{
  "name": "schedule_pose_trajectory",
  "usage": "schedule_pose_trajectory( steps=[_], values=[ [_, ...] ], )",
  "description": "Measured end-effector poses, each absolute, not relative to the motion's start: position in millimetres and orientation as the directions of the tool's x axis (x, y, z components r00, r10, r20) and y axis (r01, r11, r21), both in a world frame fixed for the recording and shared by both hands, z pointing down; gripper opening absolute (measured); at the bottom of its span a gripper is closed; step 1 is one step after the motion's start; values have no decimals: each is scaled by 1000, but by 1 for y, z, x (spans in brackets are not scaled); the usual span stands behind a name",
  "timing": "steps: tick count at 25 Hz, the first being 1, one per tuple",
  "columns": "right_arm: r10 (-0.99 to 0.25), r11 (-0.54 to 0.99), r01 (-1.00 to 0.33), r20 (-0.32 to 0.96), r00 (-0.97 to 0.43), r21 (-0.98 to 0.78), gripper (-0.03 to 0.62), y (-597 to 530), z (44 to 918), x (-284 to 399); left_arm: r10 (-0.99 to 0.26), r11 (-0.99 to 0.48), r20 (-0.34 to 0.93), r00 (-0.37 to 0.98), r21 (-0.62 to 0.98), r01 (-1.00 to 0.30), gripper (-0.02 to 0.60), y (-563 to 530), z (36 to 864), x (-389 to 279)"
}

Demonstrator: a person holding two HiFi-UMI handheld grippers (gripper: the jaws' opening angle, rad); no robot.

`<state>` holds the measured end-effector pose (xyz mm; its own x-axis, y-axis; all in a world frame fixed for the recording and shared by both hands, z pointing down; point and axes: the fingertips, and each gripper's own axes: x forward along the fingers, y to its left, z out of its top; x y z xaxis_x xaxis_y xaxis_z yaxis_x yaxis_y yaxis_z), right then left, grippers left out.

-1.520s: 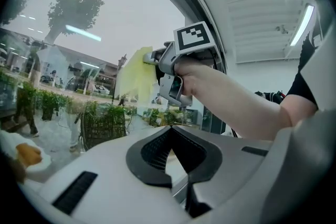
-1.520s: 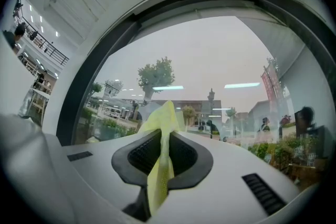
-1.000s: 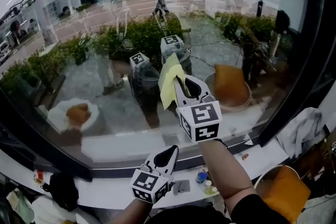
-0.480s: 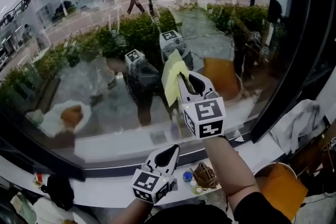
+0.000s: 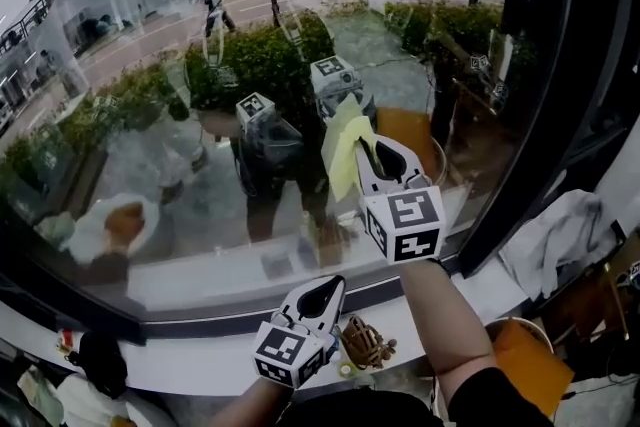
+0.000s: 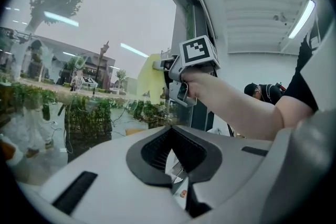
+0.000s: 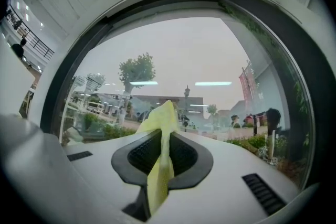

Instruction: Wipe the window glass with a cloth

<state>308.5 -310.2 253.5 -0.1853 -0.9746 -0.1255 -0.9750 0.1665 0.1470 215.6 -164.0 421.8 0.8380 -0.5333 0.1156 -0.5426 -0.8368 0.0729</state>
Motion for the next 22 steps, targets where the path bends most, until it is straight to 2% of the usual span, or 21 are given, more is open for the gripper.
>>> schedule_pose_trajectory(
  steps=[22],
  values=[
    [-993, -66, -993, -106, 55, 102, 52, -300, 272, 476, -478, -867, 163, 863, 72, -493, 8, -172, 434, 254]
  ],
)
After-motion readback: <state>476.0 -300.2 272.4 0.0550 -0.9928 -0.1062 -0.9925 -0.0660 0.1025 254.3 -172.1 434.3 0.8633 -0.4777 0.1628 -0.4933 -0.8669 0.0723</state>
